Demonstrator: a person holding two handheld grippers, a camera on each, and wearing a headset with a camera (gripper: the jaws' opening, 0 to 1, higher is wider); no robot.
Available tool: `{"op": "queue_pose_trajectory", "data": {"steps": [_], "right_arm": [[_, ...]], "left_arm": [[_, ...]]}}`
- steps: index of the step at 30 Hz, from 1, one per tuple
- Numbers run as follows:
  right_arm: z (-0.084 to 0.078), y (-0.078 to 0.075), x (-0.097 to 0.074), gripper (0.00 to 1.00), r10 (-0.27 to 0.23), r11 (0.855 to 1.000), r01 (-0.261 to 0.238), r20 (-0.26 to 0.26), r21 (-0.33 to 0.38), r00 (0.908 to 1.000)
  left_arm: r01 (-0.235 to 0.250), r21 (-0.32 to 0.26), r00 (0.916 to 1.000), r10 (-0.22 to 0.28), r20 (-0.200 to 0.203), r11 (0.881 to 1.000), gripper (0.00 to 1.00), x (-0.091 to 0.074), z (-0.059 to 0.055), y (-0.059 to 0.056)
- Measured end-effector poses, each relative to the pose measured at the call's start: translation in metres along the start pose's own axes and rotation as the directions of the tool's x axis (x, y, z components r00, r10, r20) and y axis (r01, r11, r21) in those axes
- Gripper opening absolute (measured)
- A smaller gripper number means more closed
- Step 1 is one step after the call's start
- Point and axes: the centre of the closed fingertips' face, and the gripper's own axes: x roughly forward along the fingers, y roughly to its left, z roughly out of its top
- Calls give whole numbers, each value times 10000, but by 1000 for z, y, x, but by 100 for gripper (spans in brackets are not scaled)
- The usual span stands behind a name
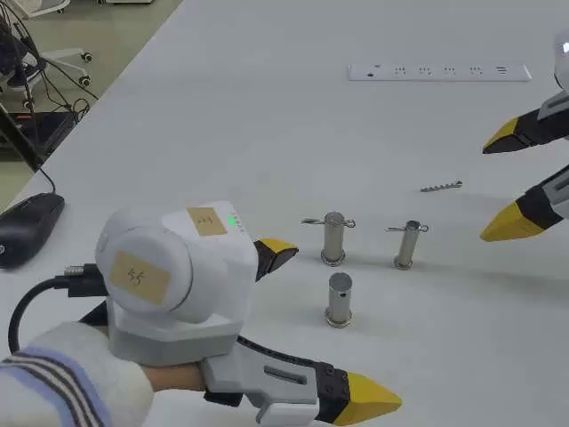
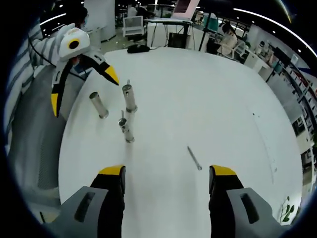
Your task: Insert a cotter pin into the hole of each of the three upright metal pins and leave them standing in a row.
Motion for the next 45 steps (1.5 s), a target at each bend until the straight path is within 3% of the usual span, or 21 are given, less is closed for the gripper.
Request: {"op": "queue_pose_trajectory", "data": {"steps": [1, 2, 4, 11, 14, 21, 30, 37, 42, 45], "right_arm": [[0, -1, 2, 69, 49, 10000, -49, -88, -22, 9999], [-1, -2, 3, 68, 103, 9999, -104, -194, -55, 9998], [-1, -4, 8, 66, 265, 9993, -273, -329, -243, 9991], [-1, -11, 25, 63, 702, 9947, -759, -815, -696, 9942], [-2, -16, 31, 62, 783, 9929, -866, -999, -820, 9919], [-12, -28, 44, 58, 1074, 9861, -1273, -1743, -1072, 9788], [-17, -36, 54, 51, 1373, 9804, -1633, -2115, -1103, 9677], [-19, -33, 56, 46, 1571, 9763, -1864, -2313, -1104, 9601], [-25, -32, 57, 34, 1623, 9749, -1949, -2563, -1074, 9529], [-24, -33, 59, 34, 1627, 9758, -1935, -2520, -1022, 9539]], "left_arm": [[-137, -107, 9997, 139, 195, 9998, 100, -1, 3, 2], [-117, -602, 9981, 153, 604, 9981, 100, -2, 9, 2], [-76, -662, 9974, 123, 711, 9978, 100, -6, 12, 3], [-284, -623, 9978, 320, 577, 9977, 100, -9, 11, 8], [-272, -776, 9986, 306, 429, 9966, 100, -7, 4, 8], [-204, -850, 9993, 231, 307, 9962, 99, -5, 0, 8], [-217, -955, 9996, 235, 176, 9952, 99, -4, -4, 8], [-326, -1007, 9993, 344, 160, 9944, 99, -6, -5, 10], [-395, -1050, 9988, 424, 247, 9937, 99, -7, -3, 12], [-432, -872, 9989, 447, 153, 9953, 99, -8, -5, 13]]}}
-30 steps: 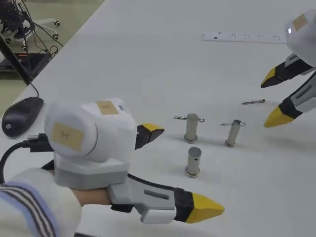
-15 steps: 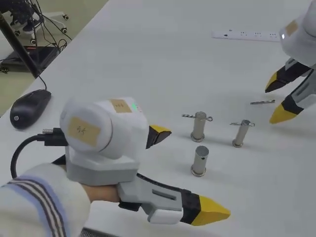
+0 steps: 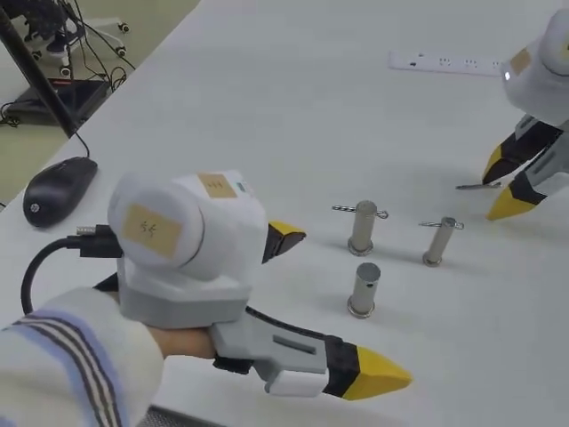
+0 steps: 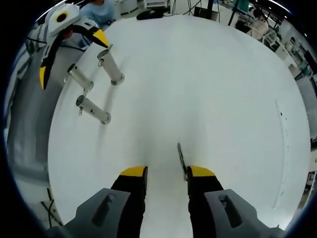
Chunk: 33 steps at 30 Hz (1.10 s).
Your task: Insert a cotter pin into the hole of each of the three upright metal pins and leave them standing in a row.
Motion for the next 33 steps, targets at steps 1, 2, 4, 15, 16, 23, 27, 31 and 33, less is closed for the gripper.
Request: {"op": "queue_pose_trajectory", "data": {"steps": [1, 2, 4, 15, 16, 23, 27, 31, 33], "right_arm": [[0, 0, -1, 34, -12, 10000, 12, -2, 0, 10000], [0, 1, -1, 33, -25, 10000, 25, -4, 25, 10000], [0, 1, -1, 33, -36, 10000, 36, -12, 62, 10000], [-3, 3, -3, 19, -243, 9985, 252, -197, 486, 9995], [-3, 3, -3, 18, -258, 9985, 269, -227, 486, 9994], [-4, 0, -3, 5, -677, 9971, 692, -480, 300, 9965], [-3, 1, -4, 4, -810, 9959, 833, -609, 364, 9948], [-3, 1, -4, 4, -979, 9937, 1007, -565, 488, 9936], [-3, 1, -4, 4, -1046, 9925, 1077, -542, 583, 9930]], "left_arm": [[1, -6, 10000, -1, -16, 10000, 99, 0, 0, 0], [-8, -14, 10000, 8, -41, 10000, 99, 0, -1, 0], [-57, -3, 9999, 57, -92, 10000, 99, 0, -2, 1], [-24, 4, 9994, 24, -343, 10000, 98, 0, -6, -1], [-38, 16, 9993, 38, -365, 10000, 97, 0, -7, -1], [-120, 67, 9989, 123, -455, 9999, 97, 1, -8, 0], [-199, 18, 9988, 199, -447, 9998, 96, 0, -8, 2], [-242, -55, 9989, 239, -400, 9997, 94, -2, -8, 3], [-278, -105, 9987, 274, -419, 9996, 94, -2, -9, 4]]}}
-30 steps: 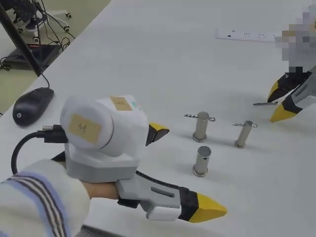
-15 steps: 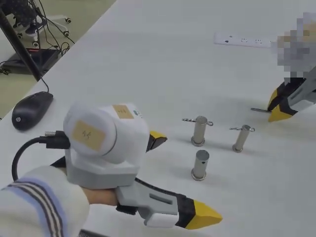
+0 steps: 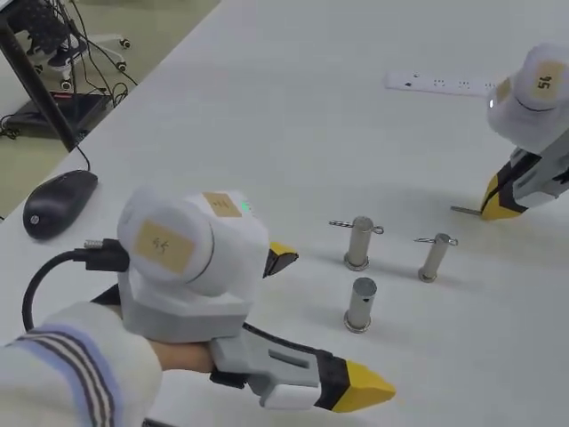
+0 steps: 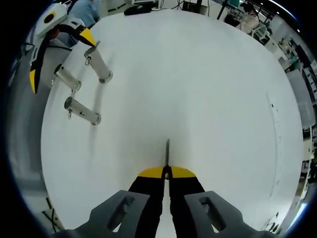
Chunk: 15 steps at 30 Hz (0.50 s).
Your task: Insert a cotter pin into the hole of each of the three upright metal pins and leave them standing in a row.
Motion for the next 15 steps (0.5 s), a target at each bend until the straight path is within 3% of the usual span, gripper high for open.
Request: {"op": "queue_pose_trajectory", "data": {"steps": [3, 15], "right_arm": [[0, 1, 0, 3, -108, 9999, 108, 19, 12, 9999], [-10, 0, -7, 3, -371, 9990, 372, -76, 227, 9993]], "left_arm": [[-164, 68, 9999, 164, 45, 9998, 90, -1, 1, 2], [-426, 73, 9991, 426, 66, 9991, 88, -4, 3, 8]]}}
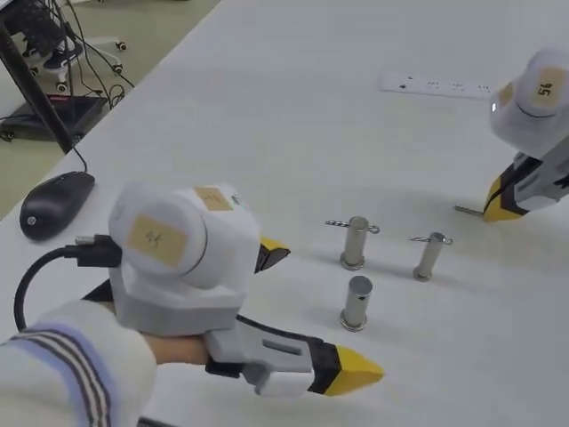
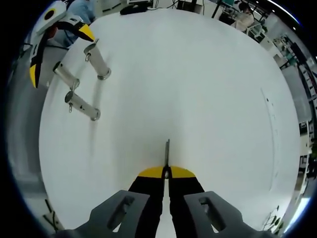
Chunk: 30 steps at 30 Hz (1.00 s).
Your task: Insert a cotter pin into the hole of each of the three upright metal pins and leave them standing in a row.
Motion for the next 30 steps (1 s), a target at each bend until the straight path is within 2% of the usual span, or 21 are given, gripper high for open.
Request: {"op": "queue_pose_trajectory", "data": {"steps": [10, 18, 27, 30], "right_arm": [[1, 4, -17, 3, -269, 9992, 273, 136, -291, 9995], [2, 13, -29, 3, -465, 9972, 479, 251, -569, 9986], [10, 24, -41, 3, -725, 9935, 776, 617, -834, 9955], [11, 23, -41, 3, -800, 9919, 869, 758, -924, 9939]], "left_arm": [[-110, -118, 9994, 114, 341, 9999, 84, -1, 12, 3], [-302, -105, 9985, 307, 462, 9995, 81, -1, 17, 9], [-323, 102, 9979, 317, 567, 9994, 78, 1, 29, 12], [-301, 147, 9975, 291, 639, 9994, 76, 3, 34, 13]]}}
